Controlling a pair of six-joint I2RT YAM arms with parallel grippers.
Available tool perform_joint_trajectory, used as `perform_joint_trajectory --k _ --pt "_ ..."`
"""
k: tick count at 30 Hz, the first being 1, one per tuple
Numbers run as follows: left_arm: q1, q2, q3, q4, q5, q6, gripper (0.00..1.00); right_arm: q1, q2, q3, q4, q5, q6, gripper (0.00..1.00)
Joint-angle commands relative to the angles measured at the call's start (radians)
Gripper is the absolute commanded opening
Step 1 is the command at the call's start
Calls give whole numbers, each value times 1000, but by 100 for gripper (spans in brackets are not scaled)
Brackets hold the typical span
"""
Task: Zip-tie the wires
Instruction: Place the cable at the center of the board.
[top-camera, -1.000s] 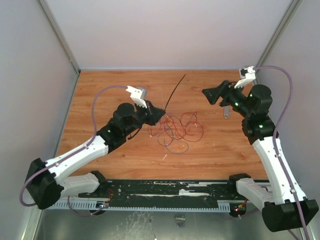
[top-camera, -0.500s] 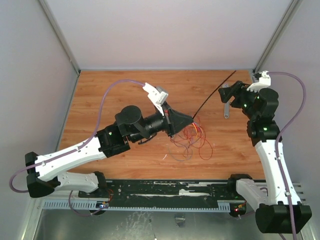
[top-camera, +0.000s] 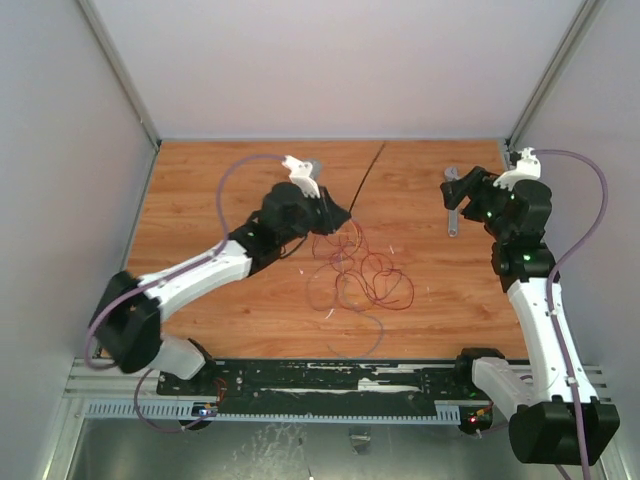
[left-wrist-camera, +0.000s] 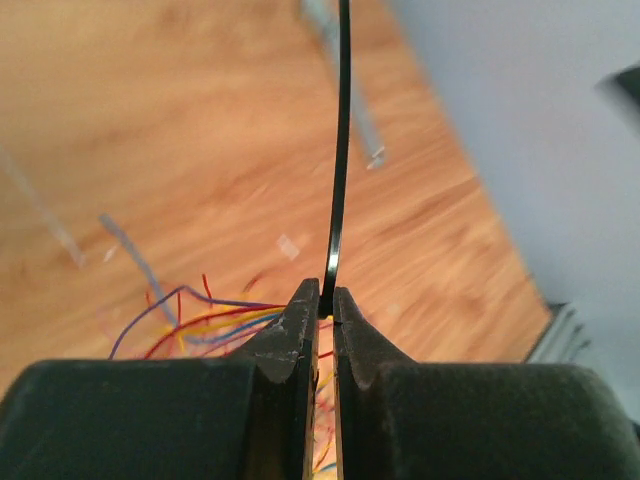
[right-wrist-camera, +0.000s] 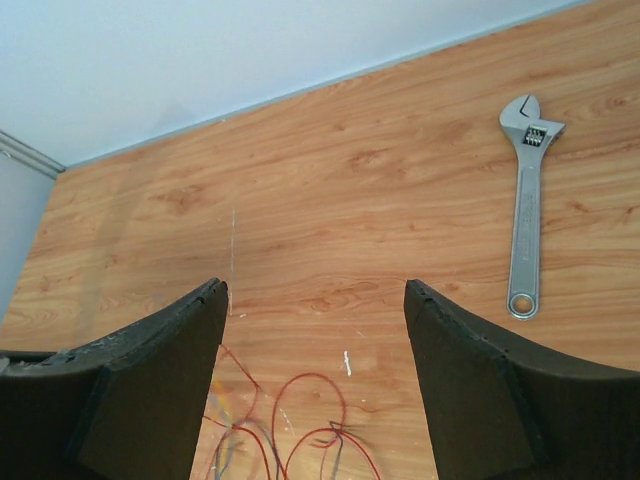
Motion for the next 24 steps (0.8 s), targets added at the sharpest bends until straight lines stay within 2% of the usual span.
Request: perform_joint_trajectory --k 1,15,24 --pt "34 124 -50 100 27 -72 0 -14 6 -8 -2 32 -28 73" --pt "147 403 36 152 -147 -140 0 -21 1 -23 -6 18 -43 74" --pt "235 632 240 105 -216 -117 0 -25 14 -27 -11 24 -65 74"
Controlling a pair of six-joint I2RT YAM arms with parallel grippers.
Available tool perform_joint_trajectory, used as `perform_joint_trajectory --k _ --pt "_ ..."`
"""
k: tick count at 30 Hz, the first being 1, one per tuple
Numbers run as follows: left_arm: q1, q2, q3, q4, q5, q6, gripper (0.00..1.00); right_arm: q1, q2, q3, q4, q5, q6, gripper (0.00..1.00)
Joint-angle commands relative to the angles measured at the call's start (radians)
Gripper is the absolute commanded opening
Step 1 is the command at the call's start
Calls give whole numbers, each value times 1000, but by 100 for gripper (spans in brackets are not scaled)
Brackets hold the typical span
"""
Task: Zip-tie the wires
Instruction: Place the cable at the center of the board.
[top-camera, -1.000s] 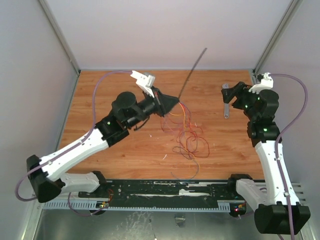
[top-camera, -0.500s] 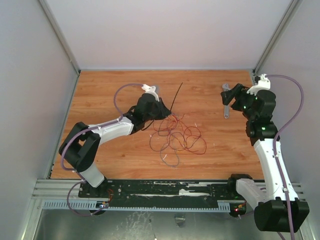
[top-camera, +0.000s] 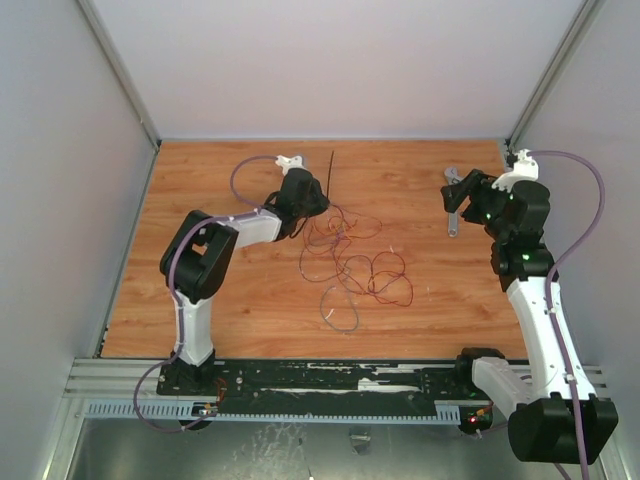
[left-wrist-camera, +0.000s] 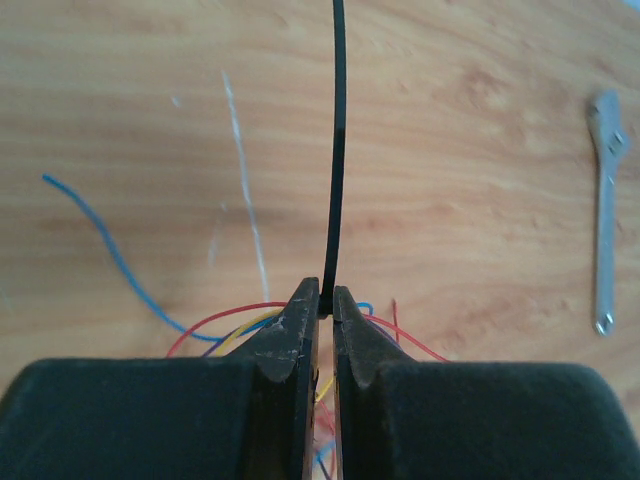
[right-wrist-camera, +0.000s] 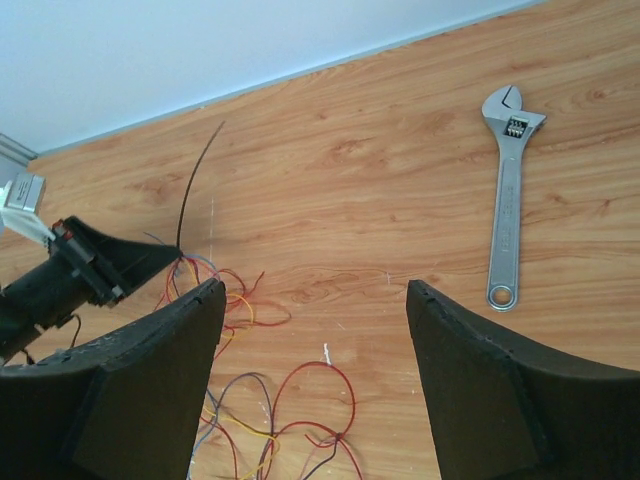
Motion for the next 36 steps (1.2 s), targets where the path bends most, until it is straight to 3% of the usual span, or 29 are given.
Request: perform_joint_trajectory --k 1,15,20,31,36 --pt "39 89 114 -13 -74 20 0 -14 5 -10 -1 20 -24 75" --pt "91 290 343 -81 -105 91 0 -16 49 -15 25 13 -34 75" --pt "96 288 354 -94 -116 129 7 -16 54 -12 25 7 -41 76" --pt "115 130 232 -73 -109 163 60 -24 12 -41 29 -7 -63 83" --pt "128 -22 103 11 -66 166 76 -28 7 -58 33 -30 -62 85"
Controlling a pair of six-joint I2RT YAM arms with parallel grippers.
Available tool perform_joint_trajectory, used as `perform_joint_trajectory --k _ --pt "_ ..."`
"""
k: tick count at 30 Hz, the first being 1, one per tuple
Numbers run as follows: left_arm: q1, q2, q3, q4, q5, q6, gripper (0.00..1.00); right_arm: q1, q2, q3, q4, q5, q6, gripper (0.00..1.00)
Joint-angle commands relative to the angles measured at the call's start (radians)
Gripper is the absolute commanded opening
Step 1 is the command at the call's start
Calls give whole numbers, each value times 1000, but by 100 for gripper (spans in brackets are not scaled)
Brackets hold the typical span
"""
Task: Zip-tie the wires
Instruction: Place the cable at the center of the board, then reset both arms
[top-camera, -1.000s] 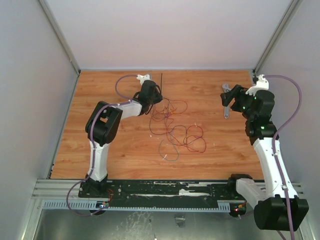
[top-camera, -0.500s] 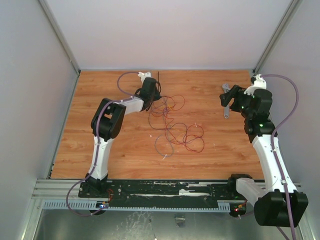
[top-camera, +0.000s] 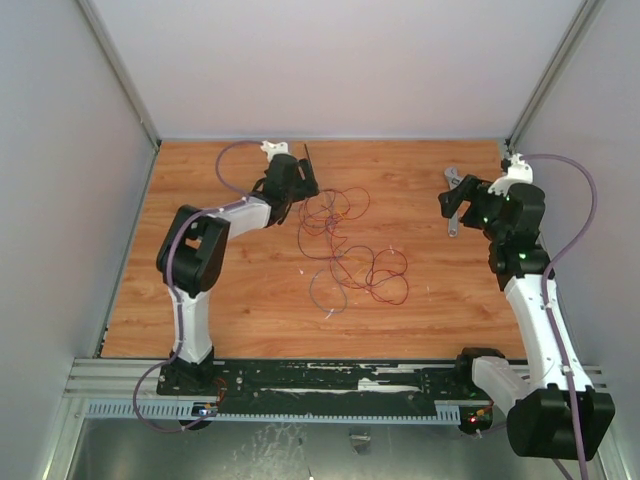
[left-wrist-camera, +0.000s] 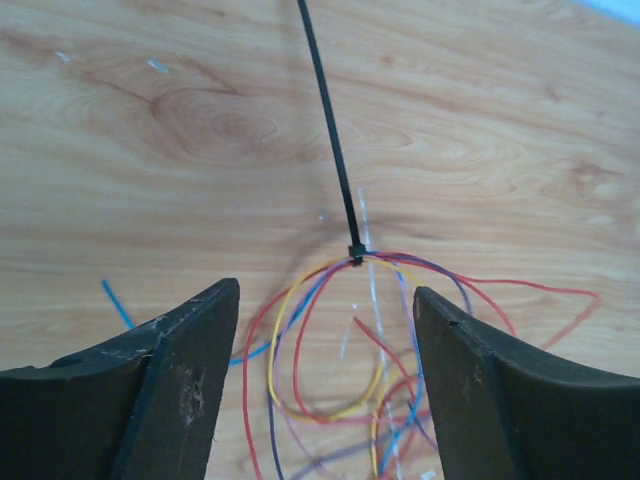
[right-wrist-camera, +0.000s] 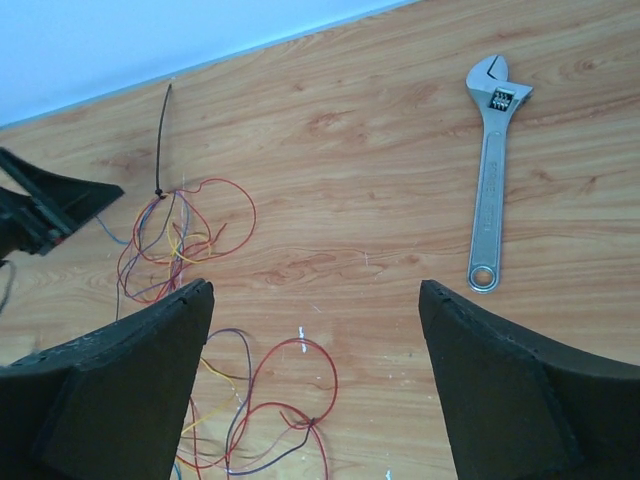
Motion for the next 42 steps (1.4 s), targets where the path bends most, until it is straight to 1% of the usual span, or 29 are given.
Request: perform_joint_trajectory --k 1,6,8,10,11,14,16,19,22,24,27,29,32,34,36,37,40,41,42 --pt "17 -173 -96 125 48 20 77 -14 -19 -27 33 -25 -14 86" --pt "20 -370 -246 182 99 65 82 -14 -48 -76 68 -16 -17 92" --pt "25 -468 -340 224 88 98 83 -16 -57 -104 86 -14 -35 94" --pt "43 -569 -454 282 77 120 87 -18 -62 -133 108 -4 -53 99" --pt "61 -622 -518 310 80 123 89 -17 -64 -154 126 4 -60 99" --pt "128 -790 -699 402 88 97 92 -18 -78 -255 250 29 -57 99" --pt "170 -889 -817 454 75 81 94 -17 -87 -352 370 33 -58 99" --pt "202 -1037 -984 518 1 78 97 -17 -96 -465 524 99 -80 99" --pt "204 -1191 -1073 542 -127 146 97 -17 -75 -562 688 176 -119 99" --pt "204 -1258 -1106 542 -225 188 97 -17 -27 -606 785 197 -160 99" --pt "204 -1301 -1149 534 -357 222 97 -13 50 -665 951 244 -176 99" --pt "204 -1302 -1181 549 -407 224 97 -8 113 -710 1084 264 -198 99" --pt "204 -1278 -1231 611 -438 256 97 10 183 -763 1266 273 -214 99" --pt "204 -1250 -1251 639 -452 277 97 41 200 -751 1274 292 -279 99" --pt "204 -1217 -1266 661 -459 295 97 87 225 -787 1397 357 -349 99" --pt "204 -1200 -1275 674 -463 301 97 100 256 -806 1489 372 -366 99" --pt "204 -1150 -1310 739 -477 328 97 130 434 -879 1796 394 -400 99" --pt "205 -1134 -1318 754 -479 335 97 151 492 -888 1885 430 -416 99" --pt "205 -1117 -1322 760 -478 346 97 170 493 -887 1867 470 -426 99"
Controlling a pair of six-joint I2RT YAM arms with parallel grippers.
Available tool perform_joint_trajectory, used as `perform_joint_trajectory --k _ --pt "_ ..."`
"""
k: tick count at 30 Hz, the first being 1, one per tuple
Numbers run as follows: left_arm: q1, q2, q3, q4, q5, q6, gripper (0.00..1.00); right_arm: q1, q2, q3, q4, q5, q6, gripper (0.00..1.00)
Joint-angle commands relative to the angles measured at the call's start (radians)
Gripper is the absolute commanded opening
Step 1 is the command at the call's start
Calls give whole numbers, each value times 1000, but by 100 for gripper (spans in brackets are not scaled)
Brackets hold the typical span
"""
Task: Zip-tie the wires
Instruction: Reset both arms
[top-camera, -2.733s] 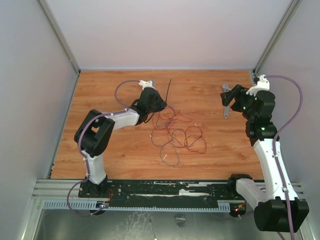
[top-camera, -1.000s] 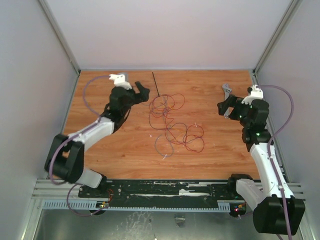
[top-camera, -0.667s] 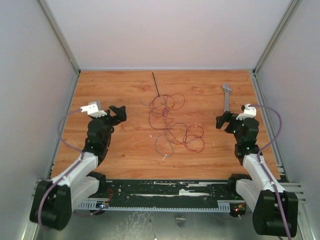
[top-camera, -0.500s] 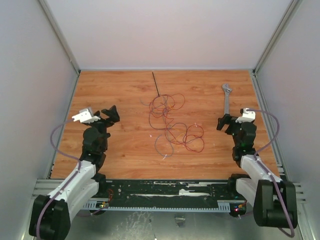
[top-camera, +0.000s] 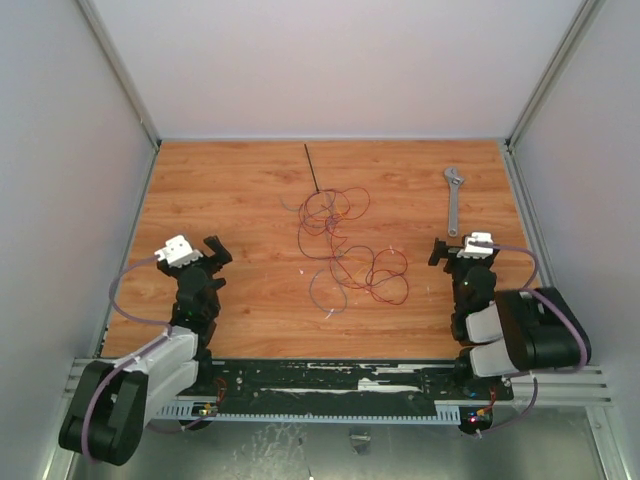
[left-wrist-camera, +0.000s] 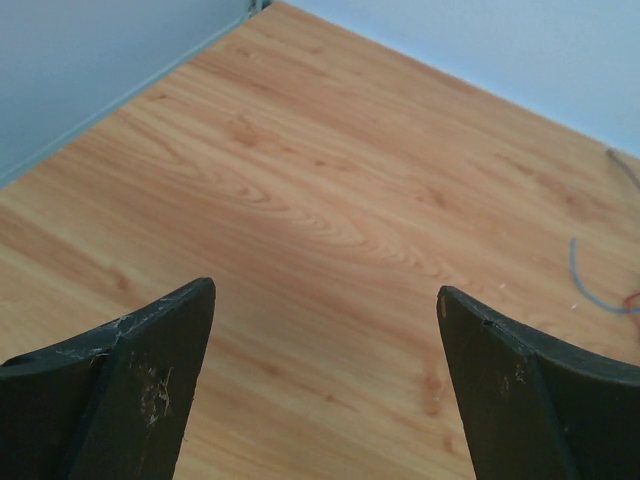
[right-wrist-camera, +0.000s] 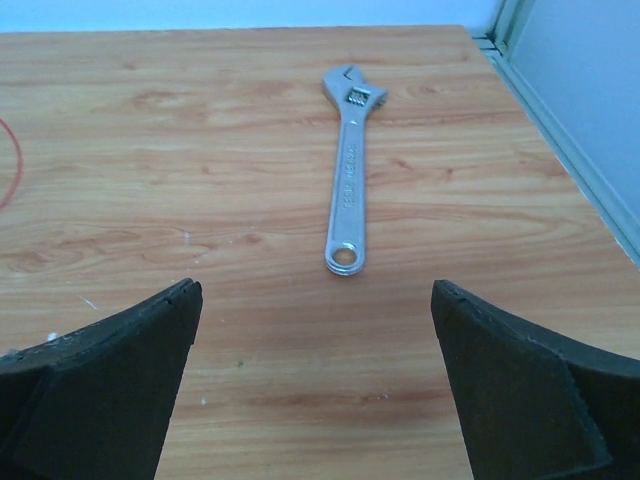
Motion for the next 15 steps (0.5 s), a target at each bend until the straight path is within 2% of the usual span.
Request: perform_joint_trajectory --k 1,2,4,7,9,12,15 --pt "6 66 -27 120 -53 71 97 57 66 -43 255 137 -89 99" --pt "8 85 -27 125 -53 84 97 54 44 -28 211 129 -83 99" --pt "13 148 -11 133 -48 97 98 56 95 -11 251 140 -95 99" --pt "19 195 13 154 -21 116 98 55 60 4 162 144 -81 99" --pt "28 209 24 142 -18 124 98 55 89 -3 225 146 -88 99" --pt "45 201 11 166 6 135 98 55 64 9 162 147 -81 99" --pt "61 200 -52 323 83 166 98 55 81 2 204 146 -84 99"
